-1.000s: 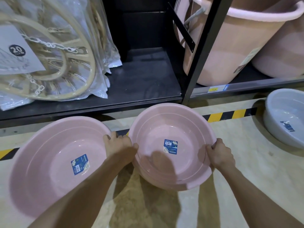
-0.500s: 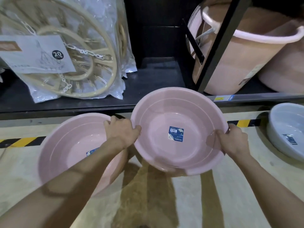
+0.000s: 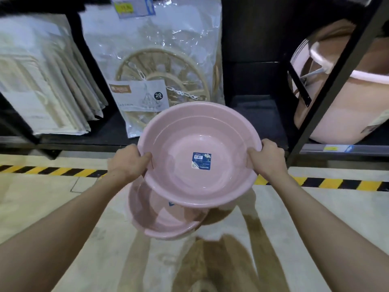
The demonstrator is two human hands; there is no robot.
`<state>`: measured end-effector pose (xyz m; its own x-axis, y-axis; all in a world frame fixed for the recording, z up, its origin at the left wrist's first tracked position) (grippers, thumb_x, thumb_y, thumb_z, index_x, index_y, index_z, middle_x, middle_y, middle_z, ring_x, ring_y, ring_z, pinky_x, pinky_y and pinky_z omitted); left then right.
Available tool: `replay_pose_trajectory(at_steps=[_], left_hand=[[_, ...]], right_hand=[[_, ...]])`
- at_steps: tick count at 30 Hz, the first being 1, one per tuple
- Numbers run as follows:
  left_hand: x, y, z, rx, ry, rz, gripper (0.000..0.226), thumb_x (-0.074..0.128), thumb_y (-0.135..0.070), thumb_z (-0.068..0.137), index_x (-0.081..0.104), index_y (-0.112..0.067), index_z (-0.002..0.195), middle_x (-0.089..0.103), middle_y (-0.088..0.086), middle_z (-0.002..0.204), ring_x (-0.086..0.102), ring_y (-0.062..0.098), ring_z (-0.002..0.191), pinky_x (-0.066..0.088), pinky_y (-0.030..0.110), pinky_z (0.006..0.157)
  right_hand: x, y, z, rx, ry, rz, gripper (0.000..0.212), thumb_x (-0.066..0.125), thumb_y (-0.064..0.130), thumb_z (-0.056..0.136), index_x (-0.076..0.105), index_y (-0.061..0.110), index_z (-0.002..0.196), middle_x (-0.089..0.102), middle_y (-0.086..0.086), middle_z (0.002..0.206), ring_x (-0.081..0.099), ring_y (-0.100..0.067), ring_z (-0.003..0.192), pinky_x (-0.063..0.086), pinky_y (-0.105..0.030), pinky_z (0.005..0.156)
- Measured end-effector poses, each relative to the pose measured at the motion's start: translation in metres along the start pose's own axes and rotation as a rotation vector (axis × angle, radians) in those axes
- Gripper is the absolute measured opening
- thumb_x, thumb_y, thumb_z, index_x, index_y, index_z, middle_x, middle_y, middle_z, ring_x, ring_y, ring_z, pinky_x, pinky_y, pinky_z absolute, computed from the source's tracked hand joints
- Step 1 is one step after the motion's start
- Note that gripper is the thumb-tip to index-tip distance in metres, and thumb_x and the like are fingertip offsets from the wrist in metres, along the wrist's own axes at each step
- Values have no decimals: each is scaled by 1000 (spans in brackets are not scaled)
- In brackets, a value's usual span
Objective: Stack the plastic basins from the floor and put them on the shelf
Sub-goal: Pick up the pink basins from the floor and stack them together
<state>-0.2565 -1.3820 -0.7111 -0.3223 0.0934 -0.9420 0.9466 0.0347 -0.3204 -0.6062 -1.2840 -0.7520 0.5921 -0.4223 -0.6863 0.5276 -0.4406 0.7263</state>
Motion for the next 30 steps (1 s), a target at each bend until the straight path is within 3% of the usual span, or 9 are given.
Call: replay_pose_trajectory(at_steps=[5, 7, 10, 12, 15, 19, 22, 26, 30], left_hand=[[6, 70, 0, -73, -8, -19, 32, 56, -39, 90, 64, -9, 79, 70, 10, 75, 64, 35, 77, 54, 41, 71], [19, 94, 0, -118, -14, -17, 33, 56, -40, 90, 61, -11, 76, 68, 9, 73, 62, 33, 73, 51, 38, 65], [46, 124, 1, -158, 1, 6, 34, 55, -46, 91, 60, -15, 78, 68, 8, 76, 63, 32, 74, 54, 39, 68], [62, 140, 1, -190, 9, 1, 33, 55, -47, 91, 54, -19, 75, 65, 6, 76, 60, 31, 74, 47, 36, 62], [86, 151, 2, -203, 35, 1, 35, 54, -48, 92, 53, -16, 77, 63, 7, 80, 57, 31, 75, 41, 34, 61], [111, 160, 2, -213, 62, 39, 35, 52, -47, 93, 52, -13, 88, 63, 10, 91, 56, 32, 80, 44, 35, 66], [128, 166, 1, -232, 79, 34, 33, 51, -45, 94, 50, -12, 92, 61, 13, 97, 57, 35, 85, 47, 39, 71], [140, 169, 5, -252, 49, 25, 33, 51, -45, 94, 48, -12, 92, 60, 13, 93, 52, 35, 78, 43, 38, 68], [151, 174, 6, -200, 91, -31, 32, 51, -45, 95, 44, -13, 91, 63, 13, 87, 56, 37, 78, 45, 41, 68]], right_hand=[[60, 25, -4, -39, 114, -10, 24, 56, 30, 86, 59, 8, 95, 64, -15, 97, 53, -36, 86, 41, -38, 69], [83, 25, -7, -36, 151, -37, 26, 55, 32, 85, 59, 10, 97, 63, -15, 97, 53, -36, 86, 43, -39, 71], [114, 18, -13, -19, 185, -108, 24, 50, 35, 80, 57, 16, 93, 58, -8, 87, 50, -35, 82, 41, -39, 67], [131, 9, -17, -11, 210, -169, 25, 48, 36, 80, 59, 19, 96, 59, -8, 90, 53, -36, 84, 43, -39, 69], [150, -5, -20, -1, 216, -249, 28, 48, 38, 83, 61, 24, 104, 64, -9, 96, 58, -37, 88, 47, -38, 71], [168, -20, -22, -19, 200, -387, 27, 50, 39, 87, 63, 20, 100, 65, -8, 89, 54, -34, 76, 41, -34, 61], [179, -27, -25, -40, 214, -434, 28, 52, 36, 87, 66, 16, 101, 63, -10, 94, 50, -35, 76, 41, -37, 64], [188, -37, -24, -28, 220, -463, 36, 54, 38, 89, 67, 18, 116, 45, -7, 98, 46, -34, 77, 38, -39, 68], [197, -45, -25, -13, 233, -452, 38, 54, 41, 90, 63, 18, 118, 52, -10, 103, 53, -37, 84, 40, -40, 70]])
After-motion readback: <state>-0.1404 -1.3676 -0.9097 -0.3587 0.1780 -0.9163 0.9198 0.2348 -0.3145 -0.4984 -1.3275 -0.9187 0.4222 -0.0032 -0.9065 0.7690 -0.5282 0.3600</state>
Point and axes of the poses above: each hand's wrist, its own z-axis towards the middle knuckle, its own x-axis out of the palm, y = z × x, the point moved 3 cm from there along z, towards the middle knuckle
